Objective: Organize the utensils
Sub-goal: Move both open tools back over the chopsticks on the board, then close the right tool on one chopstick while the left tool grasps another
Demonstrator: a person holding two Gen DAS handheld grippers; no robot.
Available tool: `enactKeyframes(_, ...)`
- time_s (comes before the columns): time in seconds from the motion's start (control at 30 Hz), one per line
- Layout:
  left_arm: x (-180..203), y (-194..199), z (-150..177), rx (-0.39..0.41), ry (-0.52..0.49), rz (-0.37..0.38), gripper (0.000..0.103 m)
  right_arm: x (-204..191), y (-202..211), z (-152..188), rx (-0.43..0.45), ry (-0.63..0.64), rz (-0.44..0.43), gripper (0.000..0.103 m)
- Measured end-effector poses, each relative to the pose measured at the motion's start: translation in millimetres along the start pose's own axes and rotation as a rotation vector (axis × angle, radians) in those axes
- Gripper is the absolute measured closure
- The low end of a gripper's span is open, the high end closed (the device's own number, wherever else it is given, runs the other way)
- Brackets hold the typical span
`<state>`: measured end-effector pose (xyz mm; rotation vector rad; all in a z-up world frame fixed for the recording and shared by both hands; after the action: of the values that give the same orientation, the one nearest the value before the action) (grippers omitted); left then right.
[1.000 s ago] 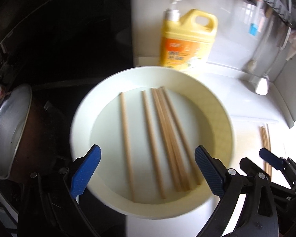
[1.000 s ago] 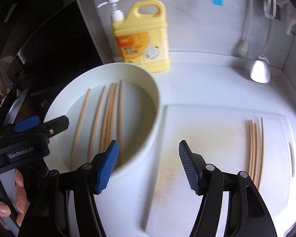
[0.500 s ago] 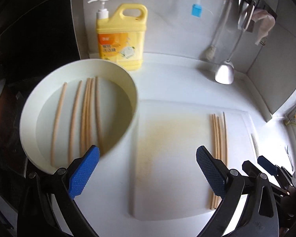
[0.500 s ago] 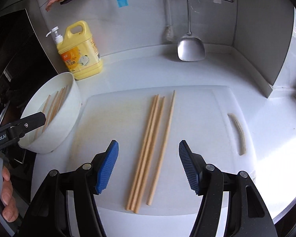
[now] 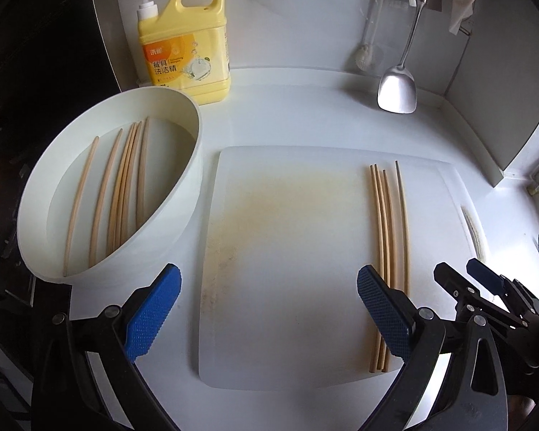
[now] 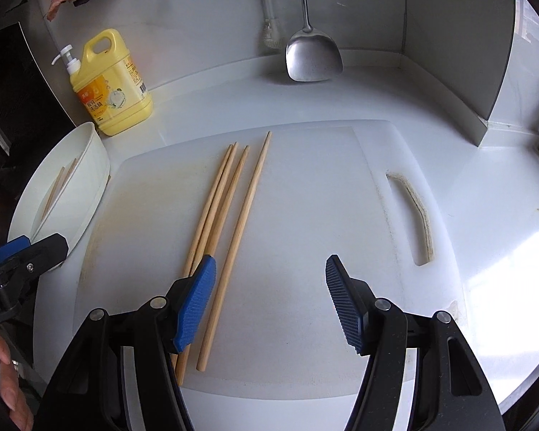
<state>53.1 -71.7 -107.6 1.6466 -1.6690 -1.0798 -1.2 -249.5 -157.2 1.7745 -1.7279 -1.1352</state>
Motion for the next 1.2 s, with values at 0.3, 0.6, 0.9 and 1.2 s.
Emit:
enactKeyframes(0.3,3.5,-22.0,7.4,0.011,-0.018,-0.002,0.006,-4.2,-27.4,0.5,0.017,0.027,0.073,0.042)
enactKeyframes(0.6,6.5,-31.5,7.3,-0.006,0.008,0.023,0.006,-6.7,-37.0,5.5,0.017,0.057,0.116,0.042)
enactKeyframes(0.9,19.0,-33.1,7.5,-0.004,0.001,0.034,0.006,-13.8,-39.6,4.1,0.043,0.123,0.123,0.064)
enactKeyframes(1.2,39.1,-32.9,7.1,0.006,-0.016,0.063,0.006,0.7,-34.3,1.3,0.047,0.135,0.083,0.093)
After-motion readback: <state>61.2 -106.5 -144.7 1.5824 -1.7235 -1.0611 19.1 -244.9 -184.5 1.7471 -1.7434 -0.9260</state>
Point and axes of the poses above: each gripper's, at about its wrist camera, not at the fingertips, and y roughly against the way its jaws point, x to its right, z to its underside, the point moved 5 cm from there along -y, roughly the way its jaws point, and after that the axes turned 12 degrees about -z, right-handed, at the moved point
